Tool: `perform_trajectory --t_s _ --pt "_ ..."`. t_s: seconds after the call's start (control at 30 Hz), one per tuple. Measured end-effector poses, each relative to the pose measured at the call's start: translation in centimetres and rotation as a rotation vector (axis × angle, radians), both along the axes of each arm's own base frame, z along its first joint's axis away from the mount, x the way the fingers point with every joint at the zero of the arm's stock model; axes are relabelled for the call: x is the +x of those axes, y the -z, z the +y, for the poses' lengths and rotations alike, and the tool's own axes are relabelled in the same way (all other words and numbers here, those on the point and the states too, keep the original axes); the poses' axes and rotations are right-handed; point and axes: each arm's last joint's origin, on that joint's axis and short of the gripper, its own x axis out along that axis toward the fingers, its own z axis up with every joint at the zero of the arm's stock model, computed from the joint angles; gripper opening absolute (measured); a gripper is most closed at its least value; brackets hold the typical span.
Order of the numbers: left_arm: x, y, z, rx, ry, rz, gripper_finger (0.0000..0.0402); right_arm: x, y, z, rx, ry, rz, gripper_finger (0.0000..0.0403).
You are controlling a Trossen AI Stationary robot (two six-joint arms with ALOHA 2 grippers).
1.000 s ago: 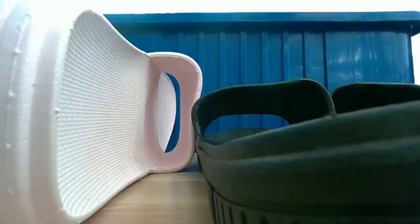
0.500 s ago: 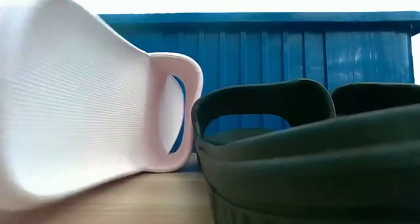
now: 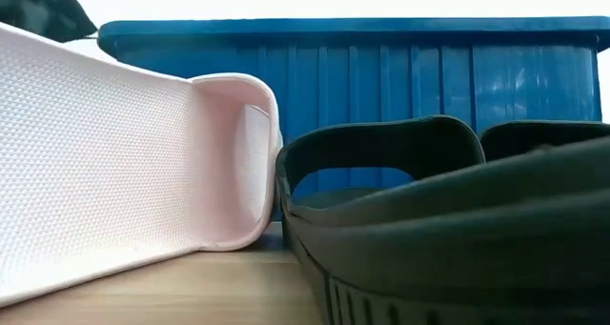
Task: Pick and place slides into bin
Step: Put the left pink slide into the blue container
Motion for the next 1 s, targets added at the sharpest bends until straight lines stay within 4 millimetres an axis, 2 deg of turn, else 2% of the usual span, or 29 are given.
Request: perform_trajectory --t_s 0.17,0.4,0.47,0.57,0.67,0.8,0.9,1.0 --pt "-0.9 -5.1 0.8 -0.114 0.059 -0.084 0.0001 0.0 0.0 0.0 0.000 0.000 0.000 0.0166" --pt "-3.4 -13.7 3.9 -0.265 0.043 -0.359 0.0001 0.0 0.0 0.0 0.001 0.000 0.000 0.0166" --pt "-4.0 -16.0 5.0 -0.253 0.004 -0.479 0.0000 0.0 0.0 0.0 0.001 0.000 0.000 0.0166" --pt "-4.3 -18.9 6.6 -0.118 -0.025 -0.651 0.0000 0.0 0.0 0.0 0.002 0.000 -0.001 0.0166" --pt "-3.5 -21.4 8.0 0.074 -0.014 -0.743 0.0000 0.1 0.0 -0.1 0.007 0.008 -0.001 0.0166" --pt "-0.9 -23.9 10.4 0.273 -0.025 -0.773 0.0000 0.0 -0.3 -0.4 0.036 0.046 -0.001 0.0166" --pt "1.0 -24.4 13.1 0.405 -0.070 -0.717 0.0000 0.0 -1.0 -0.8 0.067 0.096 -0.016 0.0165" --pt "2.6 -24.0 16.2 0.471 -0.170 -0.660 0.0000 -0.3 -2.4 -1.3 0.065 0.173 -0.081 0.0162"
